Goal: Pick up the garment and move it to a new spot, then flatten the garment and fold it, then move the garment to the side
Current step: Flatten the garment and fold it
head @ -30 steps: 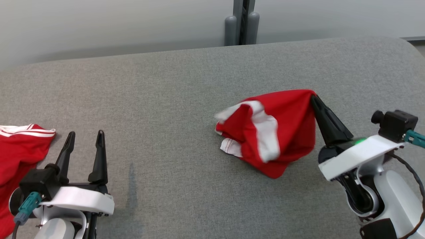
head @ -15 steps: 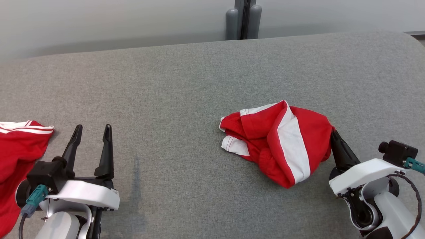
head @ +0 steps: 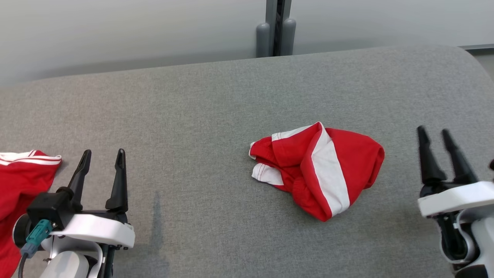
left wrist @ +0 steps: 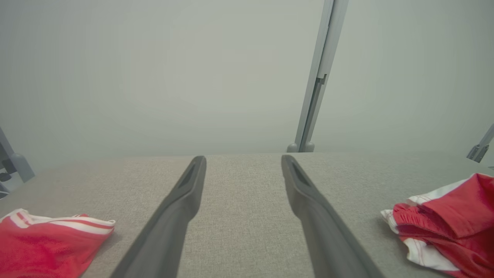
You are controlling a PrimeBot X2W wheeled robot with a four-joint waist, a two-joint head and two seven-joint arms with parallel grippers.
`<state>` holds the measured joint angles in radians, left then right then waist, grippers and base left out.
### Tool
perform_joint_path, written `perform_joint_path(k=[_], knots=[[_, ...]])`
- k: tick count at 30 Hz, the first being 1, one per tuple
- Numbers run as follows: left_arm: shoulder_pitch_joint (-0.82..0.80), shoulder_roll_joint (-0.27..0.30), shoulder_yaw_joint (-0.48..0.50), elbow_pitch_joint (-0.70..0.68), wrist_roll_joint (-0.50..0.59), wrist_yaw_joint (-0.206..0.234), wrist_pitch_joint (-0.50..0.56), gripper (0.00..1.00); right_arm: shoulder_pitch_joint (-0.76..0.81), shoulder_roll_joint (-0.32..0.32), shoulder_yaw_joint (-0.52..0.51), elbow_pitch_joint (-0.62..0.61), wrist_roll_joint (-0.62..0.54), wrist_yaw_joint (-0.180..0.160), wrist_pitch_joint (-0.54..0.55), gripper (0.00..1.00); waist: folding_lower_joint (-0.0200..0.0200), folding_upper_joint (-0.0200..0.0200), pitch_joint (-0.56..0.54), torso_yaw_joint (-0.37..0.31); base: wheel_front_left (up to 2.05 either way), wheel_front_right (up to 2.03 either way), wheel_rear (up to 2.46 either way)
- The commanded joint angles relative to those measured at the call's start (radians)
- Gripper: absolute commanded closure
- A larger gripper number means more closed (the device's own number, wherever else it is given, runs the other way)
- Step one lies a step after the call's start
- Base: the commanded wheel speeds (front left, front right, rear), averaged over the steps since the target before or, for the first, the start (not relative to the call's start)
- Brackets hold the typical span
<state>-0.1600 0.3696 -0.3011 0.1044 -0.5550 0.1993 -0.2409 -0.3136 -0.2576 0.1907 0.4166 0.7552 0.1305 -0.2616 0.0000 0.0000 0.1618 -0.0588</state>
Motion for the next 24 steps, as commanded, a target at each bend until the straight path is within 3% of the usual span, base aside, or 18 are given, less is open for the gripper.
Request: perform_joint_path(k=[1, 7, 14, 24], knots=[[0.011, 0.012, 0.008, -0.006, -0.001, 0.009, -0.003, 0.00, 0.024, 0.003, -0.053, -0.061, -0.073, 0.000, -0.006, 0.00, 0.0000, 0.0000, -0.013, -0.009, 0.00, 0.00, 0.00], [0.034, 0.019, 0.010, -0.020, -0.003, 0.020, 0.003, 0.00, 0.098, 0.036, -0.136, -0.237, -0.281, 0.000, -0.001, 0.00, 0.0000, 0.0000, -0.051, -0.018, 0.00, 0.00, 0.00], [0.068, 0.022, 0.000, -0.050, 0.000, 0.034, 0.012, 0.00, 0.195, 0.087, -0.150, -0.395, -0.470, 0.000, 0.113, 0.00, 0.0000, 0.0000, -0.079, -0.012, 0.00, 0.00, 0.00], [0.092, 0.024, -0.013, -0.074, 0.005, 0.050, 0.020, 0.00, 0.264, 0.128, -0.152, -0.455, -0.518, 0.000, 0.194, 0.00, 0.0000, 0.0000, -0.093, 0.001, 0.00, 0.00, 0.00]])
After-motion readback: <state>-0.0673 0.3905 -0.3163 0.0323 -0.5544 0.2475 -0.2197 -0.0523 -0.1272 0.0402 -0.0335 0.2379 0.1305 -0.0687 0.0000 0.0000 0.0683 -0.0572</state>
